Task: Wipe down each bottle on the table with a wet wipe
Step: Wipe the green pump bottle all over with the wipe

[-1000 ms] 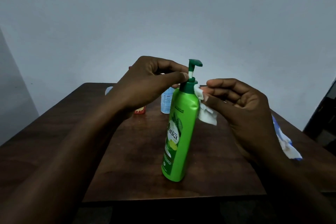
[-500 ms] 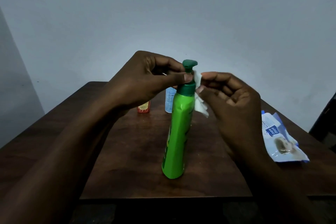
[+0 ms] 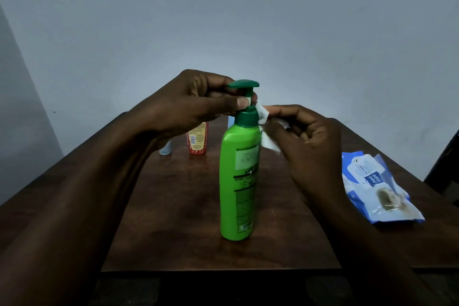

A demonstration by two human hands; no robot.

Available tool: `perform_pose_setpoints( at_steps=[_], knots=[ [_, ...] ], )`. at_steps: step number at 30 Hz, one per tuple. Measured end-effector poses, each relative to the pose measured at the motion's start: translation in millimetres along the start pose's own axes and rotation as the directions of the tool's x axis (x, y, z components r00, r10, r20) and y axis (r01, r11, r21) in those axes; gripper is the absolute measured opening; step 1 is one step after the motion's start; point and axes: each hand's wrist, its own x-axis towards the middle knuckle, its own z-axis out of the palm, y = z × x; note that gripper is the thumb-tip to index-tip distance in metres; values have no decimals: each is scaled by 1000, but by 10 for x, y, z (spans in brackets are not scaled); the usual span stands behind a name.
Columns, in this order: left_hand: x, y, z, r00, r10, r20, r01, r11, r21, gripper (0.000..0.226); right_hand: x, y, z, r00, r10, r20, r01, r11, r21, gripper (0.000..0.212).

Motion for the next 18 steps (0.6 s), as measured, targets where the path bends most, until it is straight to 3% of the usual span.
perform_pose_setpoints(
  at_steps=[3, 7, 13, 18],
  knots=[
    [-4, -23, -17, 999, -43, -10, 43, 999, 16, 26, -66, -20, -40, 999, 5, 32, -5, 1000, 1, 21],
    [-21, -35, -33, 998, -65, 11, 65, 998, -11, 32, -68, -58, -1, 992, -115, 43, 118, 989, -91, 15],
    [-111, -120, 106, 994, -20, -112, 16, 999, -34, 23, 39, -54, -18, 998, 50, 35, -52, 998, 46, 18],
    [-327, -372, 284, 967, -29, -253, 12, 998, -68, 52, 36, -79, -15, 999, 43, 24, -43, 999, 31, 22]
  ],
)
